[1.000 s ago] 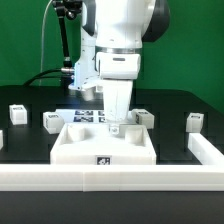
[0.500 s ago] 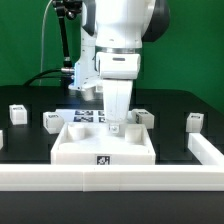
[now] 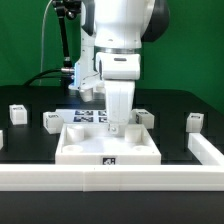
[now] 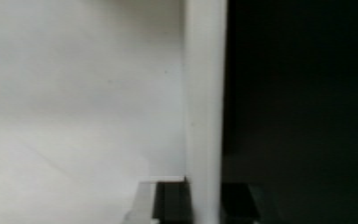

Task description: Assemble one leg

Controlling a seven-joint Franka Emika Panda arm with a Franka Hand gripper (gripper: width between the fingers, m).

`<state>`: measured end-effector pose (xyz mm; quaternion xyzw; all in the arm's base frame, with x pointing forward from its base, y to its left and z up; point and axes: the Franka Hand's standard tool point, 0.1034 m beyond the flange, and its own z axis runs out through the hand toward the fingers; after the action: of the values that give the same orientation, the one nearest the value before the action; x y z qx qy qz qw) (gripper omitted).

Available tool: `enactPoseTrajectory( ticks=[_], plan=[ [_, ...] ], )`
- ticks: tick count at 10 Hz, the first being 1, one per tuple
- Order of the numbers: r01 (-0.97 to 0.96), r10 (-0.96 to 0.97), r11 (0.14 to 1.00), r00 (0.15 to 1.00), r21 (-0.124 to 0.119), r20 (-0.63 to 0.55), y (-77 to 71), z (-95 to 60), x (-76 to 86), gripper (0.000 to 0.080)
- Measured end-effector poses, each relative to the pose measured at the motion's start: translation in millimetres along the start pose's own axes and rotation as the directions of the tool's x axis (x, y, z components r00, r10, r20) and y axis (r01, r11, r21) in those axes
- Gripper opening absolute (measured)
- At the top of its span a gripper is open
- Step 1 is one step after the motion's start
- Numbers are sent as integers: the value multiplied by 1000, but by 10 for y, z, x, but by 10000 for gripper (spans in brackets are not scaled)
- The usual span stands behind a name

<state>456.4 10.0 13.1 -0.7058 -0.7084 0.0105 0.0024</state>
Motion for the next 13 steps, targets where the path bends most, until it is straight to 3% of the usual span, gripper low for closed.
enactPoseTrajectory(
  ticks=[2,6,9,13],
  plan=[
    [22,-22,999,1000,-24,-8,43,0,135,58],
    [-50,50,998,999,-35,-22,156,-8,523,58],
    [-63,62,997,998,-39,-23,235,-15,722,58],
    [-59,58,998,998,-37,-21,247,-15,769,58]
  ],
)
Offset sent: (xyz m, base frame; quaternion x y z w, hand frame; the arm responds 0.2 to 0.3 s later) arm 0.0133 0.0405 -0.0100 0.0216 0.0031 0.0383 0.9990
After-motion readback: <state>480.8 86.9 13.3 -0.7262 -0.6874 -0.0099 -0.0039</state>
